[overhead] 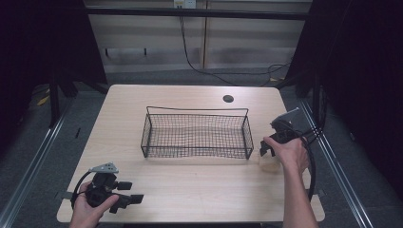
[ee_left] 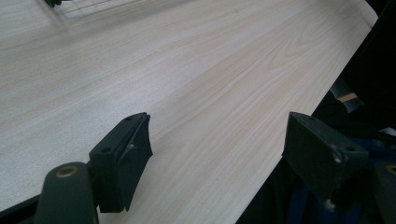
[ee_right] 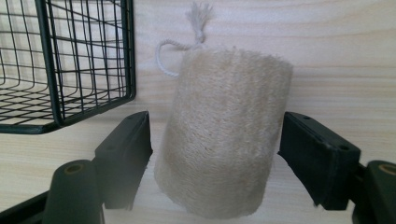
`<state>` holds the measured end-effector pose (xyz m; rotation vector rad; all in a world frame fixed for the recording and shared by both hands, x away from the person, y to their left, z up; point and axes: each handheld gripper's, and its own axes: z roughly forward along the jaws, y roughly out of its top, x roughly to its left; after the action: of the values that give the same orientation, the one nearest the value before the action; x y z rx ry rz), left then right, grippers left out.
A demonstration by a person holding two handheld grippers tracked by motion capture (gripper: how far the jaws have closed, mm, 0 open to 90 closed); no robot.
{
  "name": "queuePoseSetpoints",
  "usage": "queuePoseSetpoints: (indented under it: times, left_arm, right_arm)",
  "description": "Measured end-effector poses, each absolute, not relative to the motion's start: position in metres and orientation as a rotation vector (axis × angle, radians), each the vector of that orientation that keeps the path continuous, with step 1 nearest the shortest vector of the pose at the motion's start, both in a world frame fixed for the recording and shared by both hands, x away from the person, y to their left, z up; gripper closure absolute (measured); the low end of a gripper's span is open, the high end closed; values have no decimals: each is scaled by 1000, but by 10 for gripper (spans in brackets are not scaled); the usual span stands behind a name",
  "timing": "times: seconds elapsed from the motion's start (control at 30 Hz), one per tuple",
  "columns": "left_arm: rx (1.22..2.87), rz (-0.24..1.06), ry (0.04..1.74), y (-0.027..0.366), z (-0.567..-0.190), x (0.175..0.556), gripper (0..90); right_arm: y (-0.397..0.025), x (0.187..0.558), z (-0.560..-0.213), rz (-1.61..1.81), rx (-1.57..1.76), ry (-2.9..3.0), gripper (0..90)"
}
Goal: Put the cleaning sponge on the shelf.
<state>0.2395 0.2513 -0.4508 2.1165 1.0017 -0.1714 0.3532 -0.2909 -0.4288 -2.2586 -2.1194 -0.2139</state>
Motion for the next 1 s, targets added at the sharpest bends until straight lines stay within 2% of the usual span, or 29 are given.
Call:
queuePoseSetpoints:
  times: [1.0]
  left_arm:
    - [2120, -166, 1010, 253, -451, 240, 229]
  right_arm:
    - [-284, 360, -445, -60, -2229, -2195, 291]
